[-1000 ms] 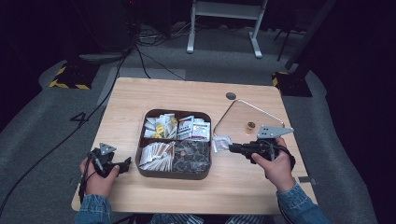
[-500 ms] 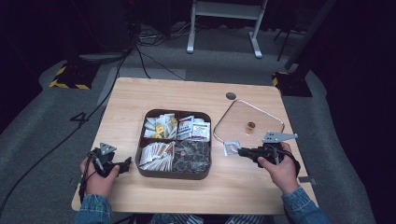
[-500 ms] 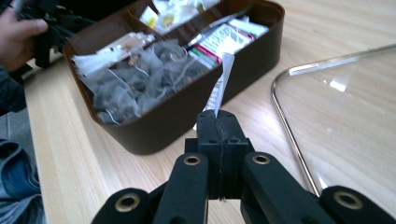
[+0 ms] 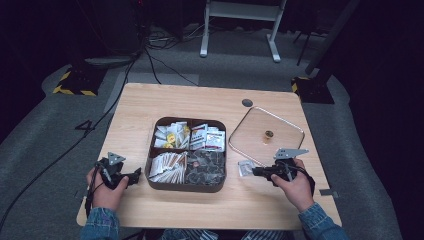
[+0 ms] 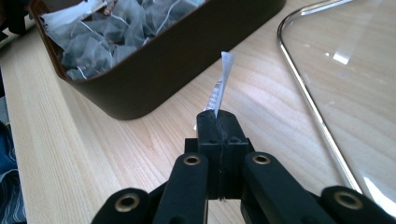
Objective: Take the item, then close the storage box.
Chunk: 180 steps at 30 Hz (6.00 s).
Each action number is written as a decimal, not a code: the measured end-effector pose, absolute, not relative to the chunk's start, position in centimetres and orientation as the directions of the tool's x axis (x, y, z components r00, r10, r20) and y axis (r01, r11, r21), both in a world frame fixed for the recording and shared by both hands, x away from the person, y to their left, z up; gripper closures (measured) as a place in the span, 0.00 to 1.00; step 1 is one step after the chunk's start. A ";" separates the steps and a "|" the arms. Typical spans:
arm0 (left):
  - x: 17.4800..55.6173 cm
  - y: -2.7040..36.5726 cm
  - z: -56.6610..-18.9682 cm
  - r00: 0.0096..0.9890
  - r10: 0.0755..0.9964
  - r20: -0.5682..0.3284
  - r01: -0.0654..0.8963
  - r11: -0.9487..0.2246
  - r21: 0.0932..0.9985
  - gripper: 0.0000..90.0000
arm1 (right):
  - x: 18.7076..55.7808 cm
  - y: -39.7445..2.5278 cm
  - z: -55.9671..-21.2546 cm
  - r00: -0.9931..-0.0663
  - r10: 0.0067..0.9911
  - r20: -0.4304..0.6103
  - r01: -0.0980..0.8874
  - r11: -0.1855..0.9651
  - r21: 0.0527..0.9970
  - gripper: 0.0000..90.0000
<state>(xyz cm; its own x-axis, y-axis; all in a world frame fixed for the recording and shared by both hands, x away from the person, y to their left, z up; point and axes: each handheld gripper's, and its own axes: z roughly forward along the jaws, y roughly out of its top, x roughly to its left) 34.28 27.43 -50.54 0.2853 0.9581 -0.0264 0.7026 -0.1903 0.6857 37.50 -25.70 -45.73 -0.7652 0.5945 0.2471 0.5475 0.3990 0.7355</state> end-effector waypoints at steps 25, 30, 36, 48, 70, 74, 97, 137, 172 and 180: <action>34.8 27.1 -50.5 0.290 0.957 -0.024 0.702 -0.196 0.685 0.14 | 36.9 -25.9 -47.4 -0.729 0.621 0.287 0.602 0.384 0.700 0.79; 34.9 26.9 -50.5 0.290 0.957 -0.028 0.704 -0.193 0.683 0.14 | 36.8 -25.8 -47.6 -0.727 0.630 0.272 0.598 0.387 0.702 0.66; 35.1 26.8 -50.5 0.293 0.956 -0.024 0.701 -0.198 0.685 0.14 | 37.0 -25.9 -47.9 -0.731 0.658 0.180 0.562 0.432 0.706 0.52; 35.2 26.7 -50.5 0.296 0.955 -0.026 0.701 -0.199 0.684 0.14 | 37.4 -26.8 -47.2 -0.713 0.690 0.124 0.522 0.404 0.751 0.48; 35.3 26.7 -50.5 0.297 0.955 -0.024 0.700 -0.200 0.686 0.14 | 39.3 -28.0 -43.6 -0.704 0.705 0.084 0.456 0.358 0.815 0.45; 35.3 26.7 -50.5 0.296 0.955 -0.024 0.700 -0.199 0.686 0.14 | 40.1 -28.1 -42.8 -0.703 0.707 0.075 0.446 0.357 0.820 0.45; 35.2 26.6 -50.5 0.291 0.957 -0.023 0.700 -0.196 0.687 0.14 | 47.8 -29.7 -43.4 -0.627 0.778 0.035 0.494 0.362 0.791 0.43; 35.2 26.6 -50.5 0.293 0.956 -0.020 0.699 -0.200 0.687 0.14 | 51.5 -30.0 -49.3 -0.571 0.821 0.005 0.555 0.382 0.739 0.65; 35.2 26.6 -50.5 0.294 0.956 -0.021 0.699 -0.200 0.687 0.14 | 48.7 -27.6 -39.4 -0.700 0.714 -0.011 0.402 0.407 0.820 0.65; 35.2 26.6 -50.5 0.294 0.956 -0.021 0.699 -0.200 0.687 0.14 | 48.0 -25.3 -37.7 -0.735 0.678 -0.012 0.377 0.423 0.824 0.65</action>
<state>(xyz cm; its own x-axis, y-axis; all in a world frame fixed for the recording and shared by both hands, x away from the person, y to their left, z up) 35.17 26.61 -50.53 0.2941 0.9555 -0.0208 0.6988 -0.2002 0.6867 47.98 -25.32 -37.65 -0.7349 0.6780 -0.0120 0.3772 0.4234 0.8236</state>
